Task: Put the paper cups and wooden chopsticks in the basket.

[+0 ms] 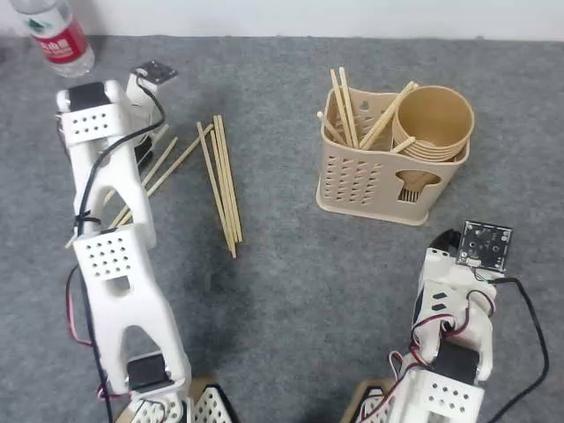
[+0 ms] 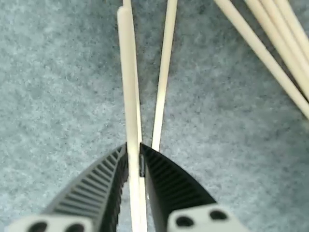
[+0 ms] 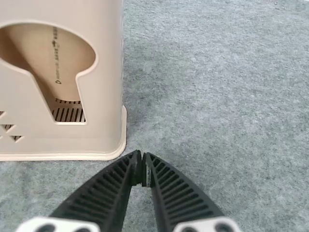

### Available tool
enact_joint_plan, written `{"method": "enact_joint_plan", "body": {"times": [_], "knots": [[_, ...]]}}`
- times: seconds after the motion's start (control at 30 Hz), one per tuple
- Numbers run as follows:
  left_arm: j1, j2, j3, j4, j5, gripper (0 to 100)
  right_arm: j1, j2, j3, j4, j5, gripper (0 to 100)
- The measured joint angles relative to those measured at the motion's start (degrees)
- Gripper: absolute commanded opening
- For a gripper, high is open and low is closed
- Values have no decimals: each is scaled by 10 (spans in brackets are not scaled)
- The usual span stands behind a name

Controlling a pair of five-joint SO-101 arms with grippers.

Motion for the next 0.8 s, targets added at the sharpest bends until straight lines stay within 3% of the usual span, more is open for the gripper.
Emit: {"method": "enact_joint_plan", "body": {"times": [0.2, 0.5, 0.8], "knots": [[4, 0, -42, 0, 34, 9, 0, 0, 0, 0, 0, 9], [30, 0, -204, 3, 182, 9, 0, 0, 0, 0, 0, 9], [84, -146, -152, 3, 272, 9, 0, 0, 0, 0, 0, 9]]}}
